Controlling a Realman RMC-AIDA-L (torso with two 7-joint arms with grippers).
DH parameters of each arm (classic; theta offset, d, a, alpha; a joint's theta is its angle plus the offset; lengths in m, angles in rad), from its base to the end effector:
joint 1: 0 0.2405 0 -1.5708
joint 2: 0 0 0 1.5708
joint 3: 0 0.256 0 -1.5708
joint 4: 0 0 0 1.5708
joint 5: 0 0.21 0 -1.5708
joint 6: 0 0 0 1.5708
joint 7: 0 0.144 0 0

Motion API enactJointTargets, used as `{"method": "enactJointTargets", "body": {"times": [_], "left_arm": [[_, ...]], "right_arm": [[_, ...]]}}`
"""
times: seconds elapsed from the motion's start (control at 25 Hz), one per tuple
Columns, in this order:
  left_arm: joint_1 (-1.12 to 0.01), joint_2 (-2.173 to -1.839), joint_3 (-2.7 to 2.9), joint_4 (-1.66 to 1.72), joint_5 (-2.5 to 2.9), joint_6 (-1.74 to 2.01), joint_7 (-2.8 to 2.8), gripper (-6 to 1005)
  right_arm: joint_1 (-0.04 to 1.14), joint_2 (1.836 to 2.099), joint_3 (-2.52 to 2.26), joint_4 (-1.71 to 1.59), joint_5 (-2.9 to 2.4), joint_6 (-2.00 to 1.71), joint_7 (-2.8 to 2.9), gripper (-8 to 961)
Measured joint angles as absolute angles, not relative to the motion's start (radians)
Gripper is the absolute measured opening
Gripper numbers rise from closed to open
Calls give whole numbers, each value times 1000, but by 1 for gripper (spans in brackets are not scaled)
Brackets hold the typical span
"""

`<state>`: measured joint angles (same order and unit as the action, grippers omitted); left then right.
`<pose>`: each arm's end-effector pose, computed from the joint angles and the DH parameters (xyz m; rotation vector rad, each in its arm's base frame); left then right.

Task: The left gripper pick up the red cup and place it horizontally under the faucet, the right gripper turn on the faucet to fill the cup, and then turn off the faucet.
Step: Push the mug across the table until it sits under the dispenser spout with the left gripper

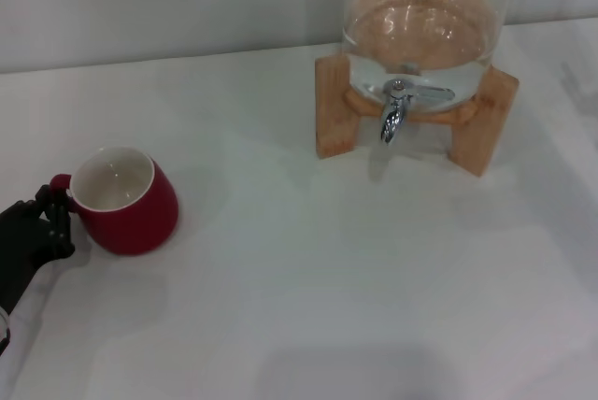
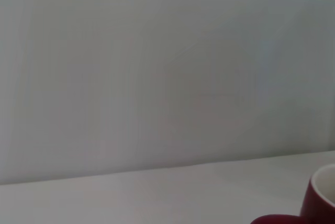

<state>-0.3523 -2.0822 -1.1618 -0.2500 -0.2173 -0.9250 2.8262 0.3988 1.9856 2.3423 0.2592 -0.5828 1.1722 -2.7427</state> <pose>-0.3381 0.3129 -0.0552 -1.8707 -0.6827 -0.5767 0.3661 0.3458 0.1091 -1.4151 0.4128 0.6940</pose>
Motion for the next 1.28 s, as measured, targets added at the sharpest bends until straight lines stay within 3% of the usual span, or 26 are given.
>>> {"method": "enactJointTargets", "body": {"times": [0.24,1.28], "left_arm": [[-351,-2083,-1164,-252,-217,-930,2826,105],[-363,-2085,-1094,-521,-52,-727,2813,105]], "right_arm": [[392,1988,2344,259,-583,1185,-2743,673],[406,1988,2340,259,-587,1202,-2743,673]]}}
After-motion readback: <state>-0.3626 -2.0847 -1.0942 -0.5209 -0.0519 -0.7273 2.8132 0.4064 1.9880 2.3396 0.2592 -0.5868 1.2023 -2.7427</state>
